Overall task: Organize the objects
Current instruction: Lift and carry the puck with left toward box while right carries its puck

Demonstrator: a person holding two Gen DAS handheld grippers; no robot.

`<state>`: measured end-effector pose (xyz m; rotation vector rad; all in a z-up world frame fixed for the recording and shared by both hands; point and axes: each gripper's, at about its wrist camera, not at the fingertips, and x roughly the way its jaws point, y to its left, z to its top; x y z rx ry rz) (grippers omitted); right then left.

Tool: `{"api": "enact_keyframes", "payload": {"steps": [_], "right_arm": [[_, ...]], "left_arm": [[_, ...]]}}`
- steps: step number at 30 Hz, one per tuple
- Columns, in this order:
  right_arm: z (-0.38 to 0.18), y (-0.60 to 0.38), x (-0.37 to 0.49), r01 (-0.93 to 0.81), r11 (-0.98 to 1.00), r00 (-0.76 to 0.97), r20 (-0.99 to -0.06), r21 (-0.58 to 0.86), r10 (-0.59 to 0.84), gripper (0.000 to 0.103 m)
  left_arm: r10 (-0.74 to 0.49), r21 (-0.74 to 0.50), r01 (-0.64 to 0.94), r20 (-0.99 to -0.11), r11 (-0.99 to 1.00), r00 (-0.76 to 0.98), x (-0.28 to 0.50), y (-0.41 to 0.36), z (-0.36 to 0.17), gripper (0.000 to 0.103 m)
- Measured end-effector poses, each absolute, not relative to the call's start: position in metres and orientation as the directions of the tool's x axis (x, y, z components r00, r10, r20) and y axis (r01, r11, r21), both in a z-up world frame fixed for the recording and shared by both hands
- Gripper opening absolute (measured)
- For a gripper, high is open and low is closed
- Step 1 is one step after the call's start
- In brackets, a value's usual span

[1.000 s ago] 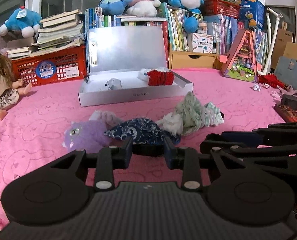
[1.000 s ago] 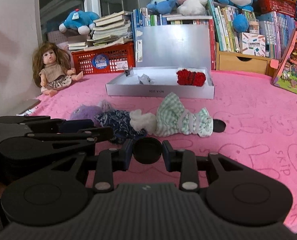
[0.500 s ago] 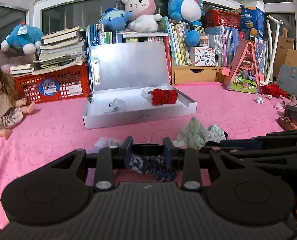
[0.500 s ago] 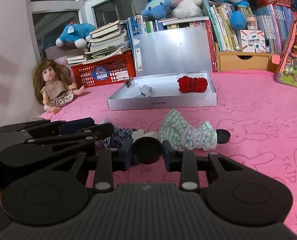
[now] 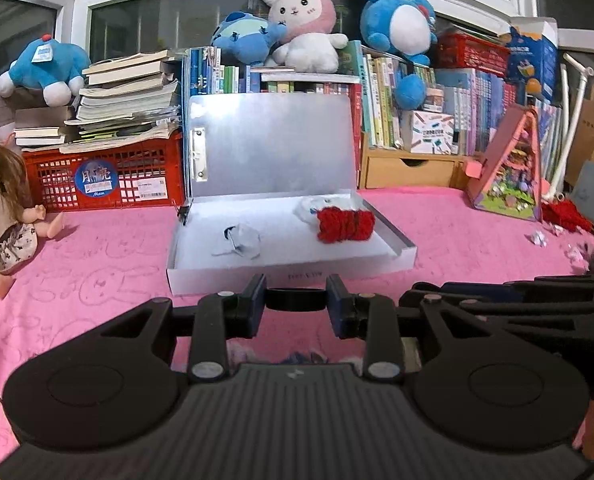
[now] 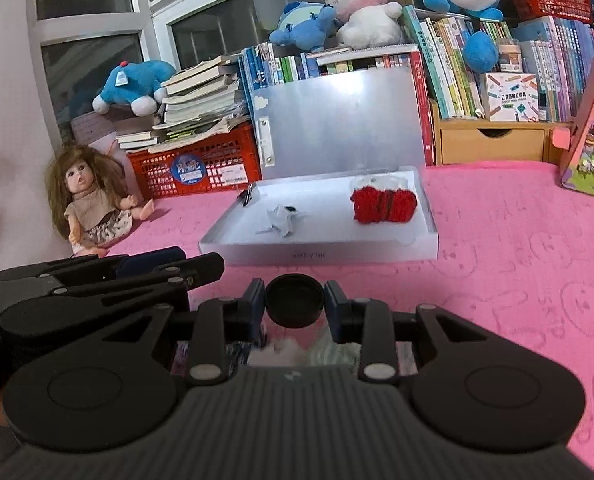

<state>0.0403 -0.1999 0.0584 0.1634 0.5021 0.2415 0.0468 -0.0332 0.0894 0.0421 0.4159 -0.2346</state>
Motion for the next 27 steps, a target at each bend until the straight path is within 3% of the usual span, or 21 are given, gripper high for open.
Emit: {"api": "enact_keyframes", "payload": {"steps": [11,27], "right_arm": [[0.066,-0.206,0.102,-0.168,0.956,0.843,-0.468,0.240,0.265,0.036],[0.048,-0.215,0.206,-0.131,0.953,0.766,-0.583,0.272,0.271,0.036]], "left_arm": [[-0.194,-0.012,0.210,-0.429,0.978,0.882,0.107,-0.037,0.097,0.038],[-0.189,-0.108,0.154,-0.576,0.982,0.795,0.220,-0.038,0.078,0.038]]}}
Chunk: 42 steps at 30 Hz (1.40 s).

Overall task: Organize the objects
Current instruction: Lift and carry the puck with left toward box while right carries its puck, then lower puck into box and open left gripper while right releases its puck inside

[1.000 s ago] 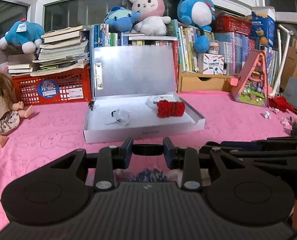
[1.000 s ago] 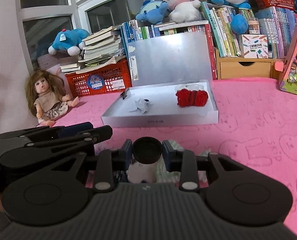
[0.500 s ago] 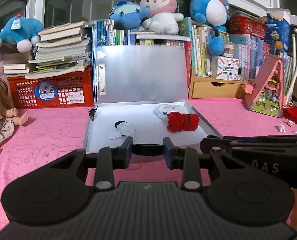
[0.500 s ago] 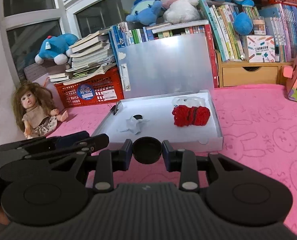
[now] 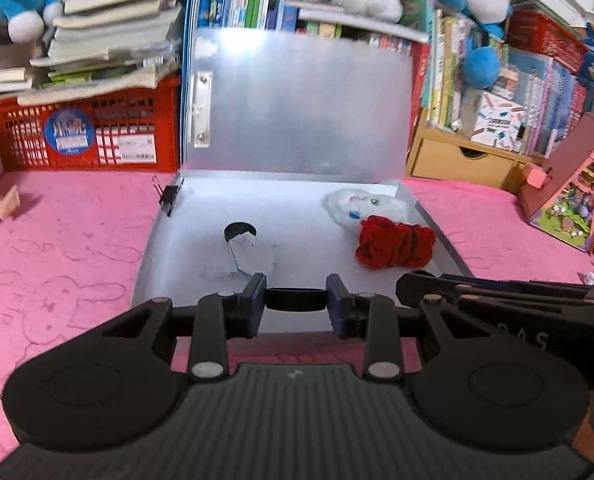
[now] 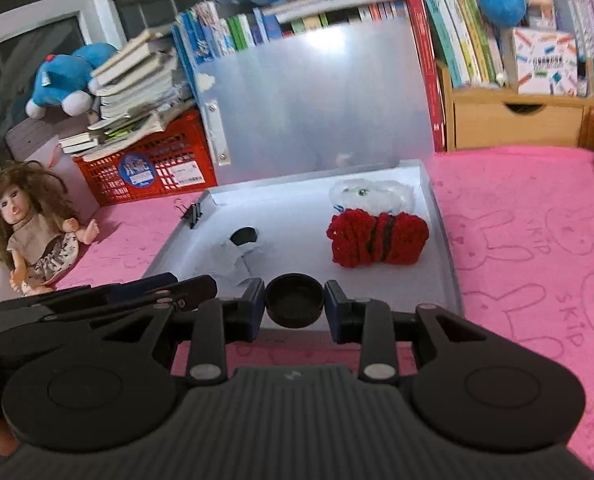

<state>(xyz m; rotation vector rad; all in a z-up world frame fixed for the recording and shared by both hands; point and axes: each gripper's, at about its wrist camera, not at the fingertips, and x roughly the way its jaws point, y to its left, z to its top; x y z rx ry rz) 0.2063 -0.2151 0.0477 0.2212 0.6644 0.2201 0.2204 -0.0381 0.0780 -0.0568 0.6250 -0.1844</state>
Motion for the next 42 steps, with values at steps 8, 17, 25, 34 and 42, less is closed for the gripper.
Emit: {"api": "enact_keyframes", "payload": {"steps": [8,17,25,34,42], "right_arm": [[0.029,-0.218,0.241,-0.103,0.955,0.714,-0.648,0.277,0.265,0.037],[0.014,-0.213,0.256,-0.083,0.968,0.695,-0.682,0.237,0.227,0.037],[0.006,-0.213,0.265,-0.066,0.970,0.683,-0.698,0.234,0.215,0.037],[0.001,-0.210,0.266,-0.067,0.974,0.678,-0.706,0.216,0.203,0.037],[0.000,-0.210,0.267,-0.065,0.974,0.676,-0.708,0.219,0.204,0.038]], "left_arm": [[-0.199,-0.117,0.162,-0.640,0.980,0.742,0.258,-0.040,0.060,0.038],[-0.181,-0.102,0.153,-0.678,0.983,0.712,0.277,-0.041,0.043,0.038],[-0.167,-0.083,0.151,-0.686,0.985,0.708,0.285,-0.044,0.035,0.038],[-0.161,-0.083,0.144,-0.691,0.986,0.705,0.292,-0.044,0.030,0.038],[-0.161,-0.078,0.148,-0.691,0.986,0.705,0.292,-0.045,0.029,0.038]]}}
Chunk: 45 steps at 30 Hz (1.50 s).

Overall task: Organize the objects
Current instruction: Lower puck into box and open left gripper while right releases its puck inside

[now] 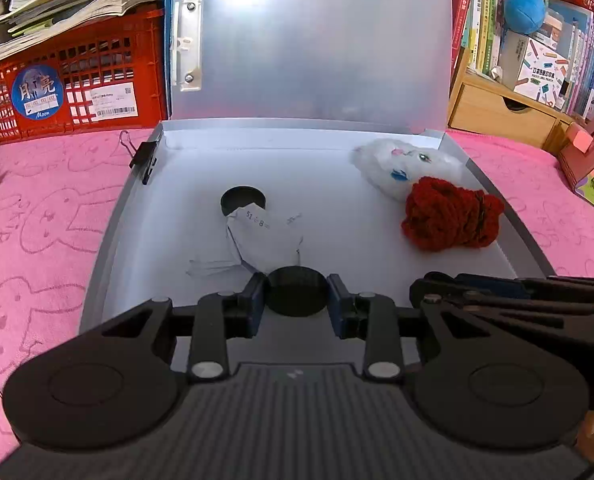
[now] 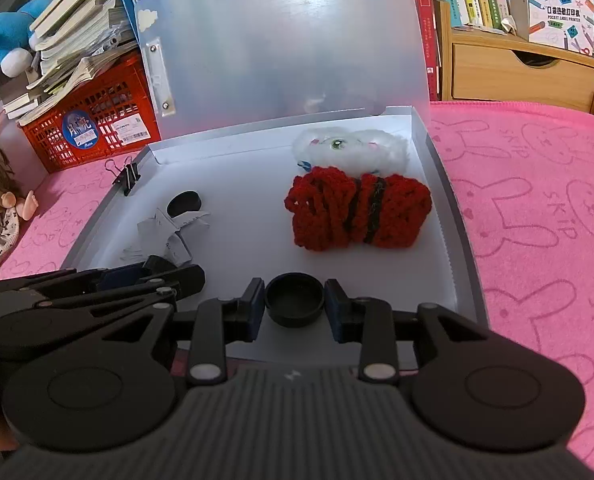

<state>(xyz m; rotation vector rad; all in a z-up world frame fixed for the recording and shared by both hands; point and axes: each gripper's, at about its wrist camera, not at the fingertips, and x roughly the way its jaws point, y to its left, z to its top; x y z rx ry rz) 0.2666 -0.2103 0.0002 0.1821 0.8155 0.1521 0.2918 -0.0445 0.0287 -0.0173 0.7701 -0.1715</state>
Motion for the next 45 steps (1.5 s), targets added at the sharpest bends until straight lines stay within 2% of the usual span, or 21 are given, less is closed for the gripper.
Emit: {"api": "enact_keyframes", "payload": {"steps": [11,13,15,17,29,35,45], "right_arm": [[0.002,-0.209,0.268,-0.059,0.975,0.670,-0.715,0.216,0.199,0.039],[0.002,-0.210,0.268,-0.053,0.976,0.669,-0.718,0.212,0.192,0.050],[0.002,-0.211,0.268,-0.053,0.975,0.670,-0.717,0.215,0.194,0.053],[0.002,-0.213,0.267,-0.043,0.977,0.672,-0.718,0.207,0.181,0.053],[0.003,-0.225,0.267,0.041,0.990,0.679,-0.731,0.136,0.072,0.054],[0.009,-0.234,0.262,0.045,0.979,0.698,-0.707,0.199,0.111,0.061],[0.041,-0.237,0.234,-0.007,0.975,0.746,-0.648,0.221,0.152,0.070]], "left_arm": [[-0.157,-0.080,0.142,-0.698,0.987,0.698,0.293,-0.044,0.031,0.038],[-0.155,-0.081,0.138,-0.701,0.987,0.696,0.293,-0.043,0.031,0.039],[-0.161,-0.093,0.135,-0.702,0.986,0.694,0.294,-0.040,0.032,0.044],[-0.161,-0.101,0.128,-0.704,0.987,0.692,0.294,-0.037,0.032,0.048],[-0.083,-0.043,0.075,-0.712,0.996,0.698,0.296,-0.024,0.033,0.048],[-0.097,-0.064,0.074,-0.707,0.995,0.701,0.293,-0.022,0.038,0.067],[-0.128,-0.082,0.098,-0.657,0.992,0.743,0.266,-0.016,0.068,0.078]]}}
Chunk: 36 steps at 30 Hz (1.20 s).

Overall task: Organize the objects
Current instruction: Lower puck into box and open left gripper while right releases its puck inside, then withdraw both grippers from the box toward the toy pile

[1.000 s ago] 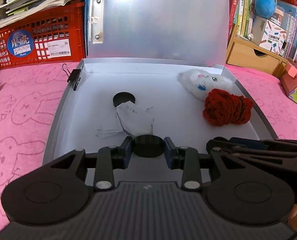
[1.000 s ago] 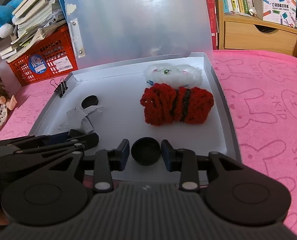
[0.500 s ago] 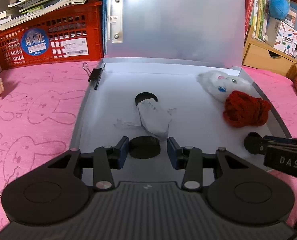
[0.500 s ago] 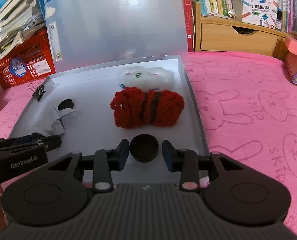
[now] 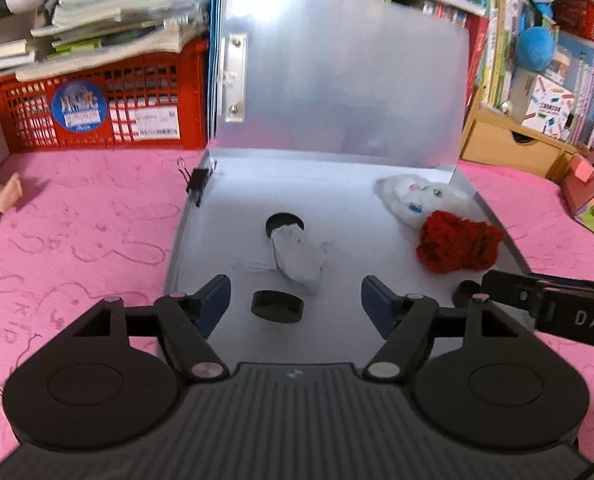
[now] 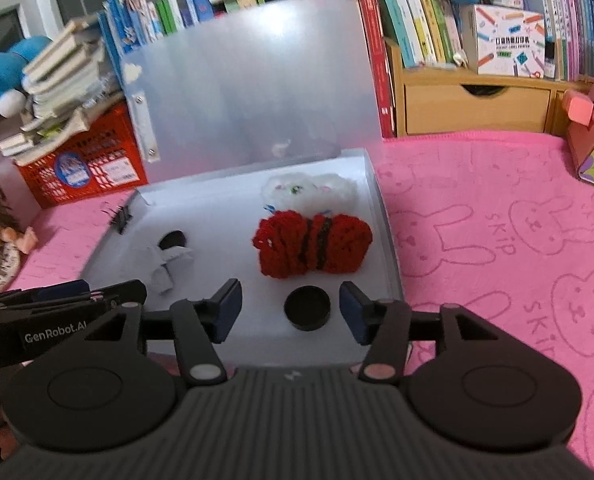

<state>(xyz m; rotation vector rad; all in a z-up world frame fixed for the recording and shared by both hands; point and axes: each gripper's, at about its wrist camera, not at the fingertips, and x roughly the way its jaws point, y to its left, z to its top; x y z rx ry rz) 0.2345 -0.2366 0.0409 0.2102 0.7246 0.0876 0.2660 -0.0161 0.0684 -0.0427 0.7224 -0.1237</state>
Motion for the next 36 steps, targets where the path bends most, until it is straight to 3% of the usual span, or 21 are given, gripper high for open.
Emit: {"api": "enact_keyframes", "payload": {"steps": [11,23,36], "right_arm": [[0.062,-0.243,0.165,-0.089,0.971,0.799,-0.566,0.223,0.204,0.082],[0.043,-0.241,0.093,-0.113,0.978,0.840,-0.509,0.174,0.188,0.088],[0.009,-0.237,0.050,-0.115,0.981,0.861,-0.477,0.157,0.177,0.100]], "left_arm": [[-0.214,-0.118,0.178,-0.562,0.977,0.799,0.190,0.003,0.092,0.083],[-0.203,0.004,0.235,-0.488,0.972,0.849,0.099,0.008,0.078,0.083],[-0.130,0.014,0.154,-0.456,0.988,0.880,0.045,0.027,0.041,0.084]]}}
